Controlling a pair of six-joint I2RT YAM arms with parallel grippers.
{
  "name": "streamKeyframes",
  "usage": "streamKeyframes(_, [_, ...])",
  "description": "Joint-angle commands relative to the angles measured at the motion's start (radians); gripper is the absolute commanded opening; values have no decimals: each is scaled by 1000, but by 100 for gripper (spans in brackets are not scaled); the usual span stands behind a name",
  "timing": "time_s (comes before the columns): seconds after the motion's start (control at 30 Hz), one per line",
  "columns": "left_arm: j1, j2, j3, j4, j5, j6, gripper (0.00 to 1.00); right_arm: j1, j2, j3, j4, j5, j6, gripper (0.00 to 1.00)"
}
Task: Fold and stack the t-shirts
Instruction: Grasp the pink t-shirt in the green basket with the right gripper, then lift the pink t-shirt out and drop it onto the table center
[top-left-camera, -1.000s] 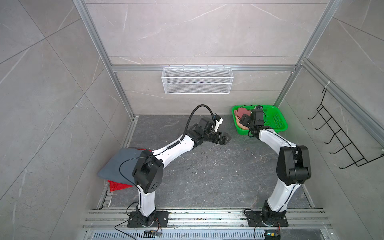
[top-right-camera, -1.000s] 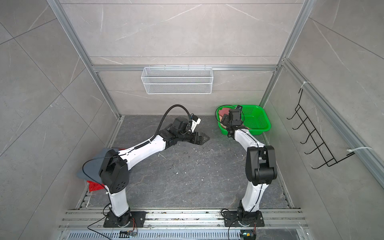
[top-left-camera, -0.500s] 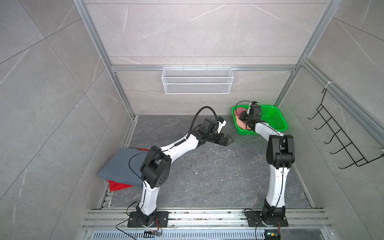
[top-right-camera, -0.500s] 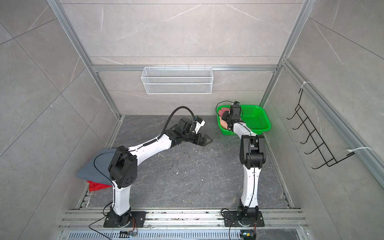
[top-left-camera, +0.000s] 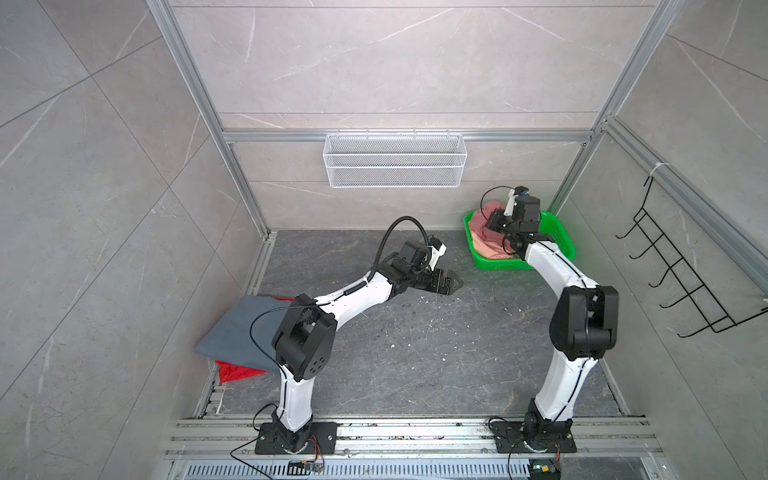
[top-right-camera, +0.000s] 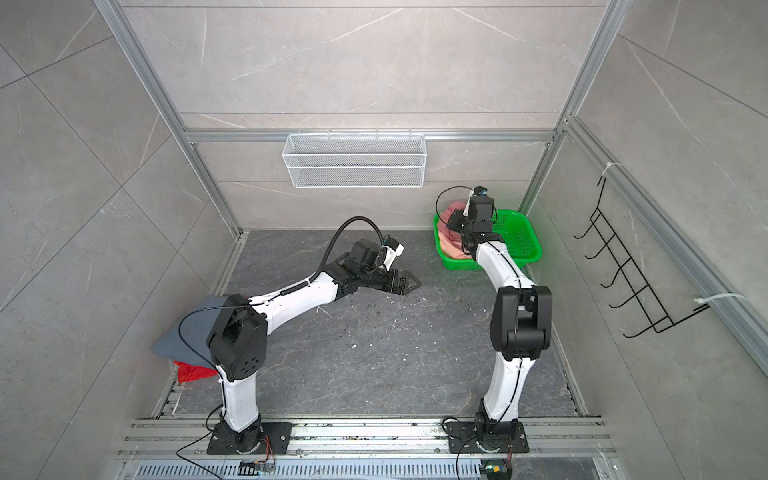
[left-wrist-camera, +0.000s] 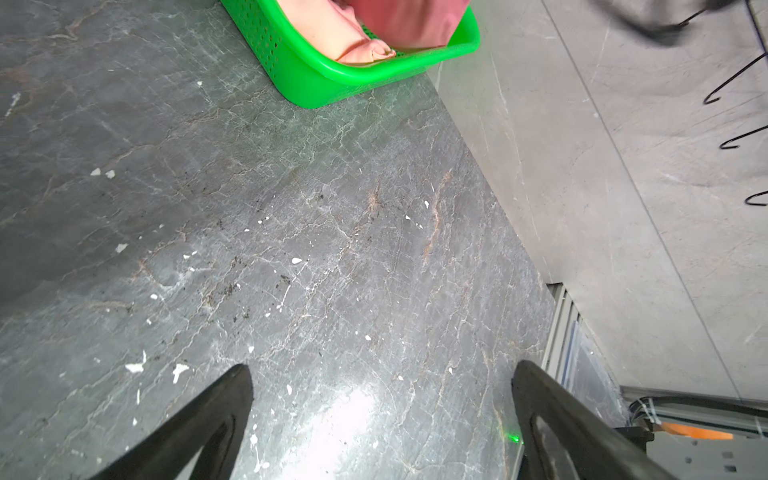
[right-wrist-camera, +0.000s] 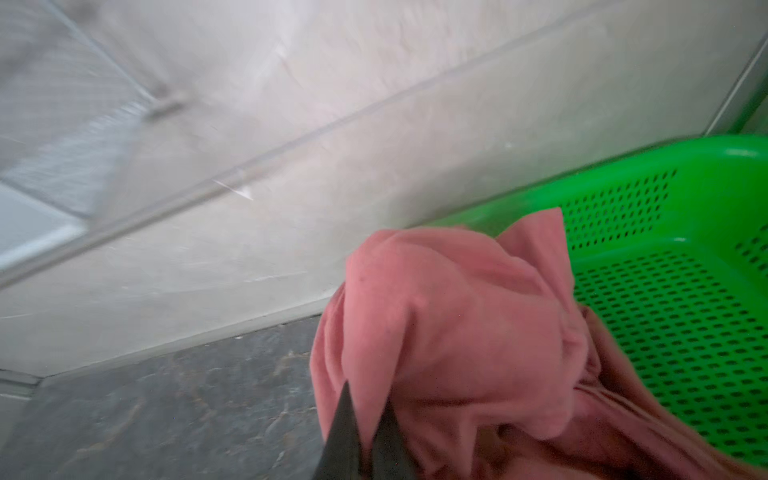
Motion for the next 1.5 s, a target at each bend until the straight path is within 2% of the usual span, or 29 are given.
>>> streamKeyframes(0.0, [6,-142,-30,47,-42,-35,100,73,-195,12,-69,-63,-30,0])
streamKeyframes(0.2, [6,-312,-95,-75,-206,-31,100,225,-349,73,-217,-125,-4,0])
streamKeyframes(0.4, [8,-544,-244,-127,-358,-25,100,312,-409,99,-249,-181,73,0])
streamKeyframes(0.53, [9,-680,-341,-175,-439,-26,100,332,-404,50,-269,-152,73,0])
streamKeyframes(0.63, [9,-746,-398,-210,-485,-42,100,333,-380,-2,-309,-71,47,1])
streamKeyframes(0.67, [8,-762,-417,-221,-496,-50,100,333,-366,-7,-361,6,51,12])
streamKeyframes(0.73, [10,-783,-447,-242,-510,-62,100,333,-341,-13,-459,160,61,45])
streamKeyframes(0.77, [8,-792,-464,-257,-520,-66,100,334,-343,-32,-489,216,71,55])
streamKeyframes(0.87, [8,-796,-492,-325,-573,-79,100,334,-391,-146,-458,244,94,65])
streamKeyframes(0.97, [8,-784,-523,-372,-611,-102,100,334,-434,-232,-447,219,121,69])
streamKeyframes(1.17, [9,-722,-597,-346,-632,-123,98,378,-461,-376,-386,85,193,68])
streamKeyframes(1.37, [48,-569,-570,-342,-687,-151,93,451,-389,-438,-332,125,242,68])
streamKeyframes(1.47, [110,-470,-534,-339,-677,-175,85,454,-363,-453,-291,122,263,68])
